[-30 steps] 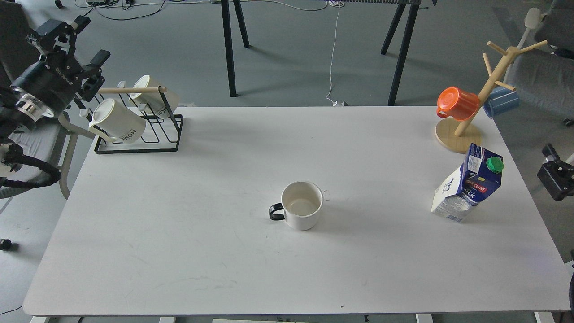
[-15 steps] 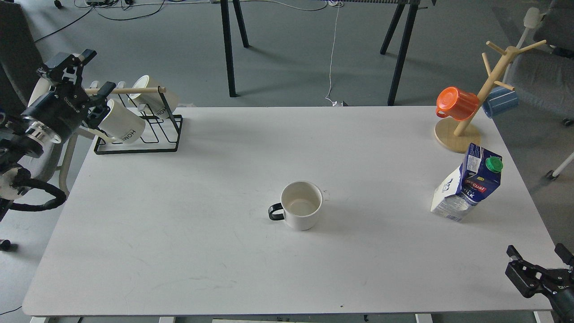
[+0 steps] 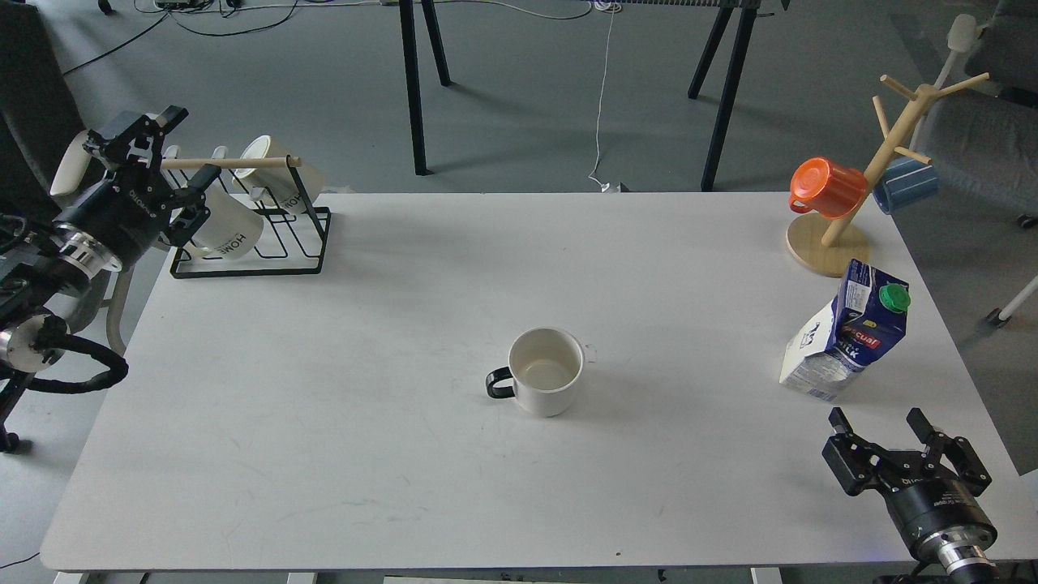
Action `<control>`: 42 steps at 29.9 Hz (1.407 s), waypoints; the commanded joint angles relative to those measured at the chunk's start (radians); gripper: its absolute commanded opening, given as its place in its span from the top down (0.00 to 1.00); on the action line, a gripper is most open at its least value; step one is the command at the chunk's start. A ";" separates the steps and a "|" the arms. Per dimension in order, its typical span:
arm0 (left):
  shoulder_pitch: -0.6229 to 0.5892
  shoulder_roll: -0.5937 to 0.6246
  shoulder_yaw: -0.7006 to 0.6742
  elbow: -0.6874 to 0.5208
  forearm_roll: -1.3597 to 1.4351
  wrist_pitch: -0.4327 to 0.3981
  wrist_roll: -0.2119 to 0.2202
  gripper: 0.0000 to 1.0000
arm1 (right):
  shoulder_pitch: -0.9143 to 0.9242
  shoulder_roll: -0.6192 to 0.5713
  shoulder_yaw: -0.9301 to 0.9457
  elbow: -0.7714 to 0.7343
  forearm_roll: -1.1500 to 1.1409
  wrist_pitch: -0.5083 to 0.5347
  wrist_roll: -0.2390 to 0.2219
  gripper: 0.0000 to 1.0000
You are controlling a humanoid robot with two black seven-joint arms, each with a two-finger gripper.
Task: Place cup and milk with both arms
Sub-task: 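Retract the left arm and bring the right gripper toward the milk carton, then close the right gripper around the base of the milk carton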
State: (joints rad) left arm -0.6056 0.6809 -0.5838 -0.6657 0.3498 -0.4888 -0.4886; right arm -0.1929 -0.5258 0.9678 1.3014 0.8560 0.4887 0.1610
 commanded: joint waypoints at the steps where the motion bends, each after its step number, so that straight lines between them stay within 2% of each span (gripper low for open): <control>1: 0.006 -0.003 0.001 0.000 0.000 0.000 0.000 0.16 | 0.038 0.016 0.002 -0.020 -0.005 0.000 0.005 0.01; 29: 0.059 -0.009 -0.001 0.000 0.000 0.000 0.000 0.14 | 0.182 0.159 0.005 -0.154 -0.072 0.000 0.005 0.01; 42: 0.087 -0.020 -0.004 0.000 0.000 0.000 0.000 0.14 | 0.254 0.188 0.012 -0.246 -0.072 0.000 0.005 0.01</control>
State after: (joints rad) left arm -0.5258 0.6614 -0.5869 -0.6658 0.3498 -0.4887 -0.4887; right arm 0.0499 -0.3438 0.9736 1.0735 0.7825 0.4887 0.1657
